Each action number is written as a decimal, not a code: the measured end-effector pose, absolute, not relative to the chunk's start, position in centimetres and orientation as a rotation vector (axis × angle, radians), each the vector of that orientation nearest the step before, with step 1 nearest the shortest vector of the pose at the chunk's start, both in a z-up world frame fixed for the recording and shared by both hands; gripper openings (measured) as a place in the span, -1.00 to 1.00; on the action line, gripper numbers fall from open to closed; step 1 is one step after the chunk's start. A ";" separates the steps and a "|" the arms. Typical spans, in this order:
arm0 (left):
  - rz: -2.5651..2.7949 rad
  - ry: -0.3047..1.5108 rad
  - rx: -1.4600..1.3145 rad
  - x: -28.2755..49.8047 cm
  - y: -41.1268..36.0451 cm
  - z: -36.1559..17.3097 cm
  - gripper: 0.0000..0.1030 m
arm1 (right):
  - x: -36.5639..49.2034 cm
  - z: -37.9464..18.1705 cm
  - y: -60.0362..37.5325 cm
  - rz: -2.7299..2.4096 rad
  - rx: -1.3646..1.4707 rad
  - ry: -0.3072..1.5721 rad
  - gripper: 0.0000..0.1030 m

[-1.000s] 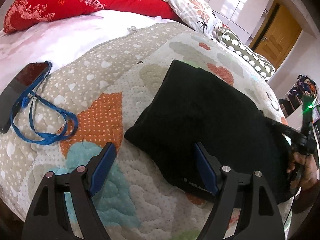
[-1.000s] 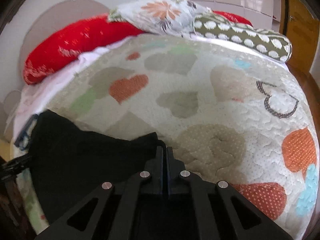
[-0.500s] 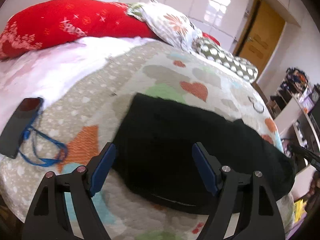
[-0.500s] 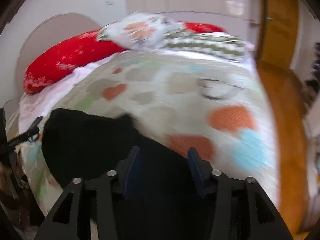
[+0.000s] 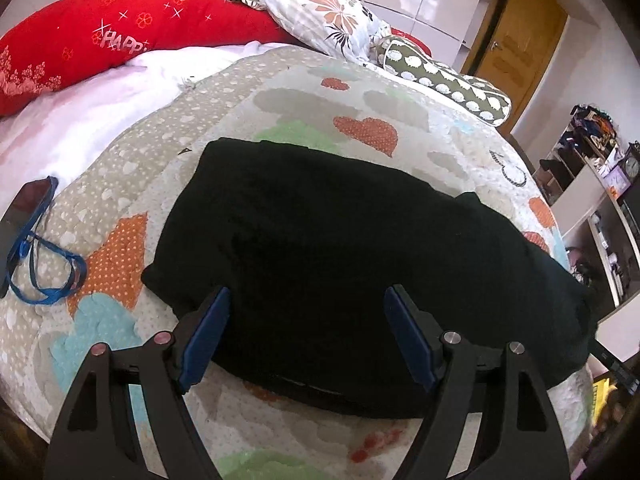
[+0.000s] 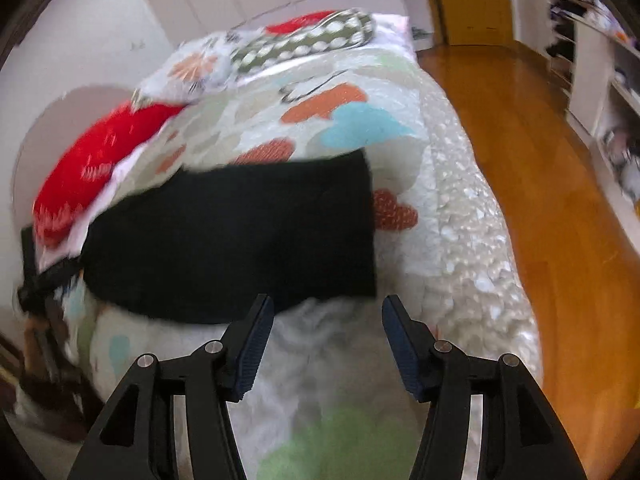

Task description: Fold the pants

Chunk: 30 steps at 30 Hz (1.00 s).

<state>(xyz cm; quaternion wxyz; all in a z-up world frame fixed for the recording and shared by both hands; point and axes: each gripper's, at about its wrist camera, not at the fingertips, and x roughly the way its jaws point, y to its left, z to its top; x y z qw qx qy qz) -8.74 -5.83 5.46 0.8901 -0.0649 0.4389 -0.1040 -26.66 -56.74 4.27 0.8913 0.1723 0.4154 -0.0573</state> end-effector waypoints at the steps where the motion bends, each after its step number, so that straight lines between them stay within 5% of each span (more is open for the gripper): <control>1: -0.216 0.910 -0.137 -8.9 -5.7 5.6 0.53 | -26.2 3.9 -57.2 -0.147 0.362 0.866 0.16; 2: -0.215 0.908 -0.138 -9.0 -5.7 5.7 0.53 | -25.8 3.5 -57.5 -0.150 0.386 0.875 0.21; 3: -0.212 0.905 -0.137 -9.1 -5.6 5.8 0.53 | -25.3 3.1 -57.9 -0.132 0.438 0.882 0.05; 4: -0.205 0.907 -0.134 -9.2 -5.5 5.8 0.53 | -24.6 3.3 -57.8 -0.084 0.453 0.874 -0.20; 5: -0.201 0.912 -0.133 -9.2 -5.5 5.7 0.53 | -24.1 3.9 -57.3 -0.059 0.420 0.871 -0.70; 9: -0.210 0.917 -0.159 -9.3 -5.6 5.9 0.53 | -22.6 7.7 -54.8 -0.022 0.241 0.831 -0.86; 19: -0.223 0.935 -0.172 -9.5 -5.8 5.7 0.53 | -22.3 6.3 -56.8 -0.035 0.289 0.835 -0.74; 21: -0.231 0.942 -0.169 -9.6 -6.0 5.6 0.53 | -22.1 4.4 -58.2 -0.051 0.369 0.886 -0.27; 23: -0.237 0.931 -0.154 -9.8 -6.2 5.8 0.53 | -23.3 3.7 -59.3 -0.105 0.435 0.906 -0.05; 30: -0.235 0.943 -0.177 -9.3 -6.1 5.4 0.53 | -29.4 3.8 -57.6 0.182 0.708 0.788 -0.05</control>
